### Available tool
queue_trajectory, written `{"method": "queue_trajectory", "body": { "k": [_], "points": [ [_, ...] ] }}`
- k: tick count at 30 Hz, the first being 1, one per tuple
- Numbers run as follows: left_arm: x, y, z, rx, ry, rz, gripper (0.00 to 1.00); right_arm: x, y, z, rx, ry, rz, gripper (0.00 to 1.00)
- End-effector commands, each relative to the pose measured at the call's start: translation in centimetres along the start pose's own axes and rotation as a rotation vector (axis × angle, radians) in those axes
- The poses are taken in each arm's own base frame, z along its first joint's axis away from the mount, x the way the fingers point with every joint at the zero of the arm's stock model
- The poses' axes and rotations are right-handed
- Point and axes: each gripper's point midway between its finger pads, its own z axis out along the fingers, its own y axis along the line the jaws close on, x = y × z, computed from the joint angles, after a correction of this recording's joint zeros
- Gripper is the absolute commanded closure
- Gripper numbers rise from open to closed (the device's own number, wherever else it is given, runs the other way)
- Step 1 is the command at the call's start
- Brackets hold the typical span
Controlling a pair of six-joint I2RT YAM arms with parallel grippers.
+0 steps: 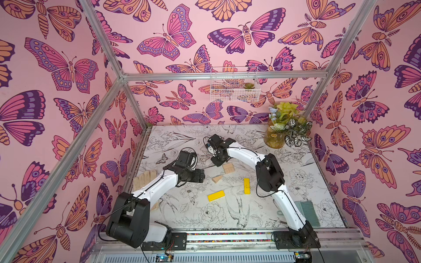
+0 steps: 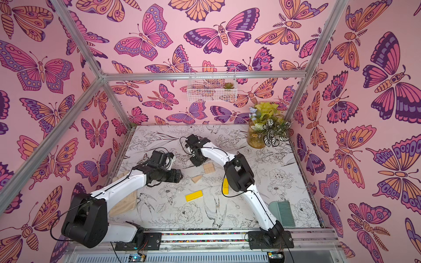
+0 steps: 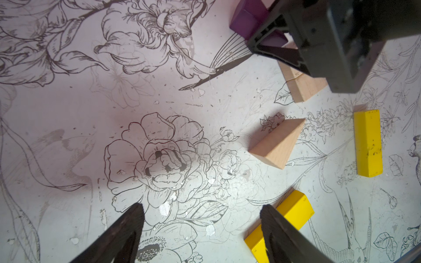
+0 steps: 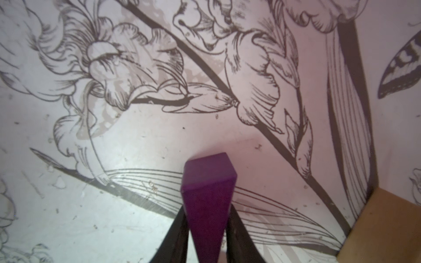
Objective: Assemble a small pinwheel with building blocks
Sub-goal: Assemble the building block at the center of the board, then adjust the building block at the center of the board.
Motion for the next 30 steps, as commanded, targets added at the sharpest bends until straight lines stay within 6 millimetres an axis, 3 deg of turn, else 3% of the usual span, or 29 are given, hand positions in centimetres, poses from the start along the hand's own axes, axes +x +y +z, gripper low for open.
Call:
{"method": "queue_trajectory", "body": {
  "k": [1, 6, 14, 19, 24, 30],
  "points": [
    [0.2, 0.0, 0.4, 0.0, 0.004, -0.003, 0.16, 0.2, -0.2, 0.6, -0.008, 0.017, 0.02, 0.65],
    [-0.5, -0.3, 0.3, 0.005, -0.005, 0.011, 0.16, -0.7, -0.8, -1.1, -0.016, -0.021, 0.051, 0.58],
    [-2.8, -1.2, -0.1, 0.018, -0.039, 0.045, 0.16, -3.2, -2.5, -6.3, -0.024, -0.146, 0.098, 0.41],
    [-4.4, -2.1, -0.1, 0.028, -0.05, 0.086, 0.15, -3.6, -3.7, -9.1, -0.013, -0.19, 0.134, 0.35],
    [-6.4, -3.3, 0.0, 0.031, -0.056, 0.151, 0.15, -1.8, -7.1, -10.7, 0.044, -0.189, 0.252, 0.37],
    [-9.0, -4.4, 0.5, 0.035, -0.063, 0.216, 0.15, 2.4, -9.9, -8.4, 0.125, -0.083, 0.355, 0.38]
  ]
}}
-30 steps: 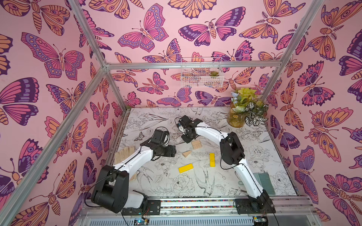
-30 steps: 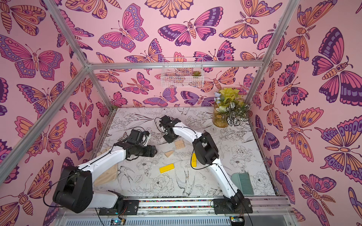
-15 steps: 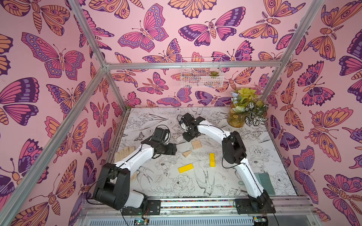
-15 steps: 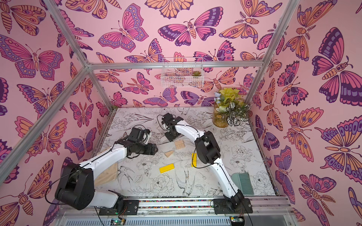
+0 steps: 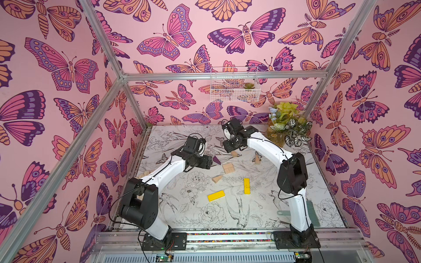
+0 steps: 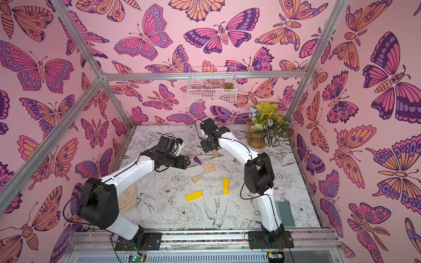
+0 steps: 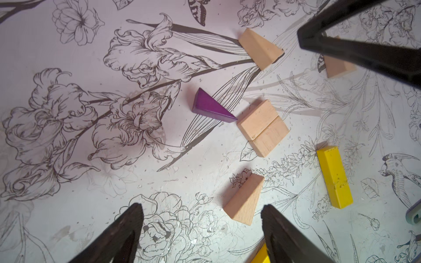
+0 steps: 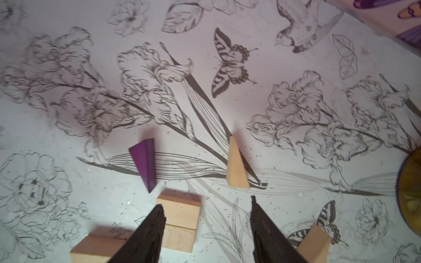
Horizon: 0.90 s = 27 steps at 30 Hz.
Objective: Assemble a small pinwheel with building blocks
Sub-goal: Adjust the building block at the center of the board.
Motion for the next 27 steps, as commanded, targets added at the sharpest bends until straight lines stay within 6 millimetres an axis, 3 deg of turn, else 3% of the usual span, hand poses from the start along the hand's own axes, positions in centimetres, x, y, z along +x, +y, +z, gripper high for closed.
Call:
{"method": "queue_trajectory", "body": {
  "k": [1, 9, 21, 27],
  "points": [
    [-0.5, -0.3, 0.7, 0.003, 0.029, 0.058, 0.15, 3.0, -1.9, 2.3, 0.074, 0.094, 0.07, 0.38],
    [-1.3, -1.7, 1.9, 0.028, 0.05, 0.102, 0.15, 5.0, -3.2, 6.3, 0.125, 0.181, 0.102, 0.36],
    [0.2, -3.1, 1.9, 0.048, 0.074, 0.133, 0.15, 2.0, -2.7, 8.8, 0.104, 0.137, 0.04, 0.31],
    [0.6, -3.0, 1.6, 0.043, 0.077, 0.13, 0.15, 1.4, -1.3, 10.0, 0.028, 0.138, 0.012, 0.32]
  ]
}}
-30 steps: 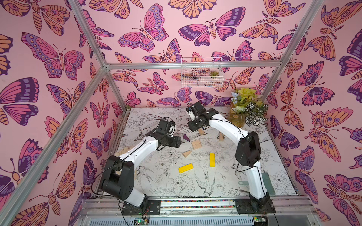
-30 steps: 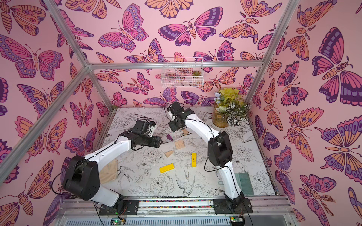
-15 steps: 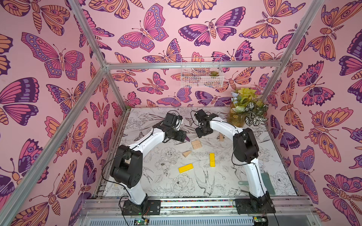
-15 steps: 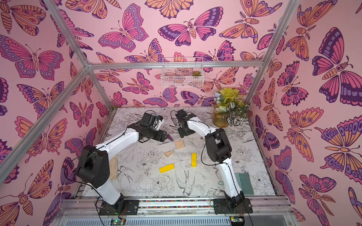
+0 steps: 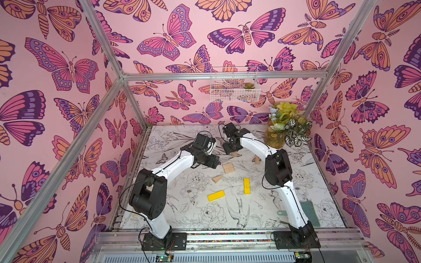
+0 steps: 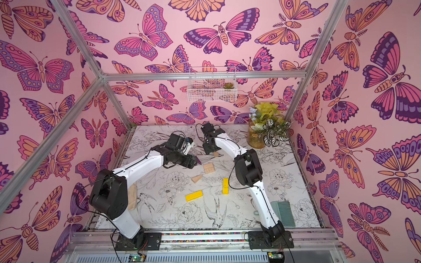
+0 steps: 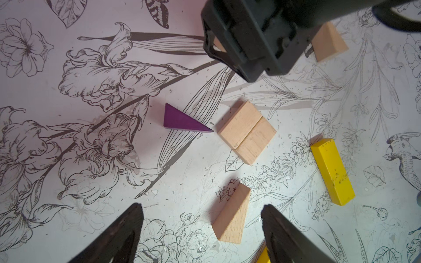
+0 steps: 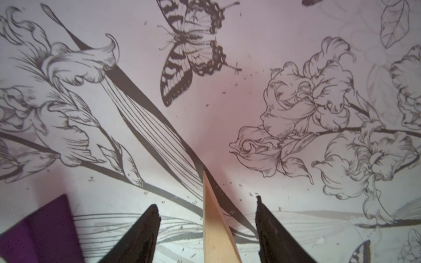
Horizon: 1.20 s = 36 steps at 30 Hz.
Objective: Assemble a small pinwheel with building blocks
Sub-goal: Adjust the building block at the center of the board.
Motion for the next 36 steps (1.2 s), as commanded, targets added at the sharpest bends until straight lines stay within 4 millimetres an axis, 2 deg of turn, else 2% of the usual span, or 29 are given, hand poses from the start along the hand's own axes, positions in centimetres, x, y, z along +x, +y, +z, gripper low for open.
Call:
{"method": "queue_trajectory", "body": {
  "k": [1, 9, 14, 17, 20, 22, 25, 30, 33, 36],
  "points": [
    [0.9, -0.3, -0.7, 0.006, 0.015, 0.009, 0.15, 1.1, 0.8, 1.3, -0.053, 0.048, -0.035, 0.33],
    [1.3, -0.3, -0.6, 0.005, 0.024, 0.005, 0.15, 1.5, 2.1, 1.4, -0.129, 0.06, -0.069, 0.45],
    [1.3, -0.4, -0.6, 0.004, 0.025, 0.006, 0.15, 1.6, 2.1, 0.9, -0.135, 0.045, -0.081, 0.57],
    [1.4, -0.3, -0.4, 0.001, 0.029, 0.013, 0.15, 1.7, 2.0, 0.5, -0.134, 0.045, -0.088, 0.58],
    [1.3, -0.3, -0.3, -0.002, 0.031, 0.03, 0.15, 1.4, 1.8, -0.3, -0.133, 0.03, -0.077, 0.58],
    [1.1, -0.2, -0.1, -0.003, 0.032, 0.05, 0.15, 0.9, 1.5, -1.0, -0.132, 0.005, -0.058, 0.52],
    [0.5, -0.1, 0.4, -0.009, 0.032, 0.086, 0.14, -0.6, 0.6, -2.9, -0.148, -0.061, -0.007, 0.44],
    [-1.3, -0.2, 1.2, -0.008, 0.02, 0.154, 0.14, -2.9, -1.5, -6.5, -0.137, -0.15, 0.047, 0.41],
    [-2.3, -0.5, 2.2, -0.007, 0.018, 0.227, 0.14, -2.9, -2.5, -8.3, -0.112, -0.162, 0.066, 0.4],
    [-3.1, -1.1, 3.6, -0.005, 0.03, 0.331, 0.13, -1.9, -4.0, -9.7, -0.094, -0.144, 0.124, 0.39]
  ]
}}
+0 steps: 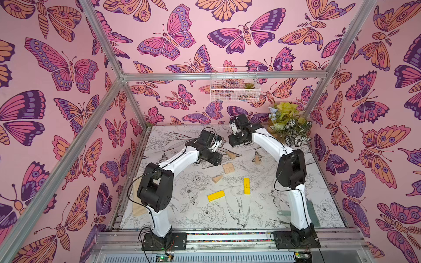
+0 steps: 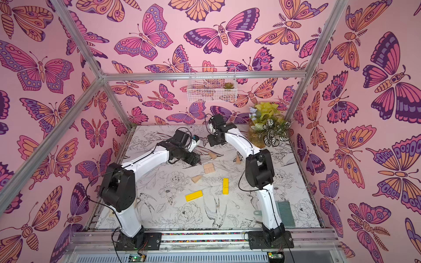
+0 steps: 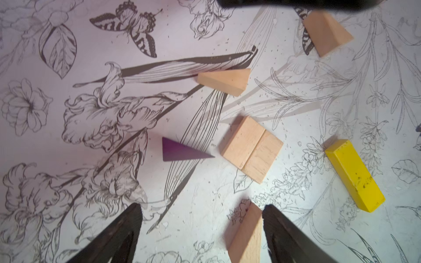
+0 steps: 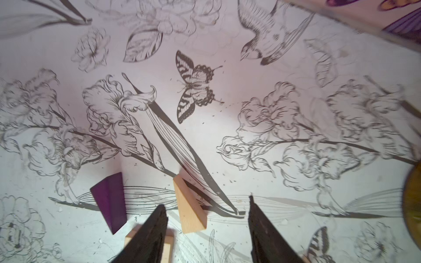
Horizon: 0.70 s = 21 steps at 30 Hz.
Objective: Assemble a small pinwheel with building blocks
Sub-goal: Adjust the building block at the center of the board, then assemble the building block at the center of the board.
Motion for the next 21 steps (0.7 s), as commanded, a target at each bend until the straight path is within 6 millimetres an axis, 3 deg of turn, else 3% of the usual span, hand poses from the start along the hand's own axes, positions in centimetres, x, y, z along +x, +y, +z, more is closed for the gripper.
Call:
{"method": "queue_trajectory", "body": {
  "k": [1, 11, 21],
  "points": [
    [-0.4, -0.7, 1.7, 0.001, 0.034, 0.163, 0.13, 1.3, -1.3, -2.2, 0.03, 0.025, 0.074, 0.39],
    [-2.9, -0.6, 7.0, -0.03, 0.111, 0.459, 0.11, 6.6, -5.0, -8.9, 0.051, -0.026, 0.272, 0.39],
    [-3.3, 0.4, 11.1, -0.075, 0.166, 0.617, 0.11, 10.9, -6.7, -13.9, 0.072, -0.082, 0.364, 0.39]
  ]
}}
